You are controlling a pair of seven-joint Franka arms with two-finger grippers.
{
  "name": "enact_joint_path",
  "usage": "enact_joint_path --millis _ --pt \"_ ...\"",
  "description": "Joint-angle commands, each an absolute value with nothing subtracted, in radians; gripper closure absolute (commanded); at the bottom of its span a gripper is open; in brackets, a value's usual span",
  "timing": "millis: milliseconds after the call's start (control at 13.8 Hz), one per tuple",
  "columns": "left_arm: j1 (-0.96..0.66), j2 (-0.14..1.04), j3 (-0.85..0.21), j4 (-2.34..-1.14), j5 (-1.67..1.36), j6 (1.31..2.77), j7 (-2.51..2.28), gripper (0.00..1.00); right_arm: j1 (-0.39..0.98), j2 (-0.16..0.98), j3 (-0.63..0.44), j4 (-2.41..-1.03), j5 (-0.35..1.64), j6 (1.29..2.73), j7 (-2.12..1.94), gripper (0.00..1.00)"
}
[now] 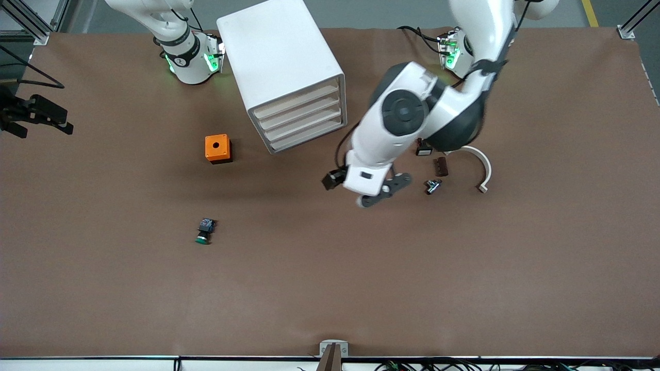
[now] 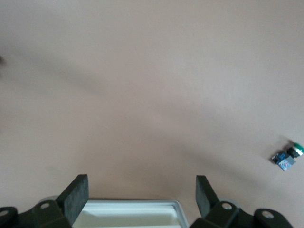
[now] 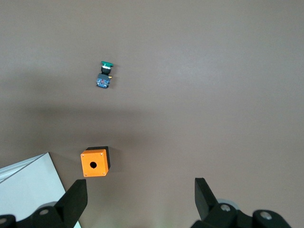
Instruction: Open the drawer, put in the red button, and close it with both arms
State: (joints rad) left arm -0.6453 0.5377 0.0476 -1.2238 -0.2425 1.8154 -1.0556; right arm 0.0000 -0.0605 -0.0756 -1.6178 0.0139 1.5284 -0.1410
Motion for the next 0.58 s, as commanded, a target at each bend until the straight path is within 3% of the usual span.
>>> enact_joint_path --millis 0,505 --pt "-0.591 0.459 0.043 -1.256 -0.192 1.740 -0.951 0.01 -0.011 -0.101 -0.064 -1.661 0.011 1.551 -0.152 0.00" --pt "-0.375 0.371 0.043 -1.259 -0.192 1.596 -0.654 0.01 -0.012 -0.146 -0.064 -1.721 0.011 1.608 -0.138 0.00"
